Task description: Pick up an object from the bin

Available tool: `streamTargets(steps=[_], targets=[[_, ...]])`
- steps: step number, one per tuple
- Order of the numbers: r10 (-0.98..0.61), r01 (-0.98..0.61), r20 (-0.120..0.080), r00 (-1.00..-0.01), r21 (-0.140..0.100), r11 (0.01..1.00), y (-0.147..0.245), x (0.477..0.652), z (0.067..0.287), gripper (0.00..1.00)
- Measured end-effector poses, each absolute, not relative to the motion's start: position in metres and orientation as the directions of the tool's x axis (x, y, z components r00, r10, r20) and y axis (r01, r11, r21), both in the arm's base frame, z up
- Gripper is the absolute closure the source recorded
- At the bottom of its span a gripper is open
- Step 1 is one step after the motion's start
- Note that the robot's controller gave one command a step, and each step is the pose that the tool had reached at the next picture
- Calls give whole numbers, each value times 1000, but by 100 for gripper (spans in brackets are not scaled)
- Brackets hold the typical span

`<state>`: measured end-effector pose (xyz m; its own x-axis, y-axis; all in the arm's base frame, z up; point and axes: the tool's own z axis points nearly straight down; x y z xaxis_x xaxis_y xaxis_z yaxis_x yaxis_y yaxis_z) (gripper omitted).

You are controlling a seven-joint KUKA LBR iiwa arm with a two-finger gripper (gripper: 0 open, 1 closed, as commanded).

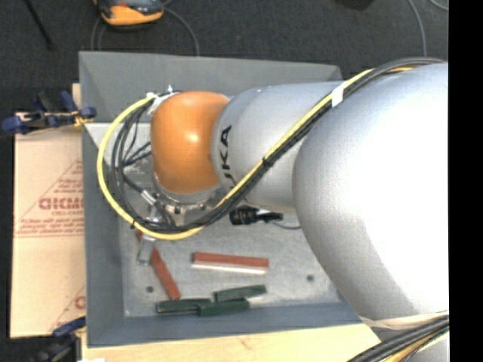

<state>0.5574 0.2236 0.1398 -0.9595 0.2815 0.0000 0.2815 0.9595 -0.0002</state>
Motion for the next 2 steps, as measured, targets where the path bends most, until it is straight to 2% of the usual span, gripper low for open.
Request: streamTargets(steps=[1, 2], targets=[[437, 437, -5, -899, 6, 899, 216, 543, 96, 0], [622, 622, -1, -783, 2, 783, 206, 551, 70, 100]])
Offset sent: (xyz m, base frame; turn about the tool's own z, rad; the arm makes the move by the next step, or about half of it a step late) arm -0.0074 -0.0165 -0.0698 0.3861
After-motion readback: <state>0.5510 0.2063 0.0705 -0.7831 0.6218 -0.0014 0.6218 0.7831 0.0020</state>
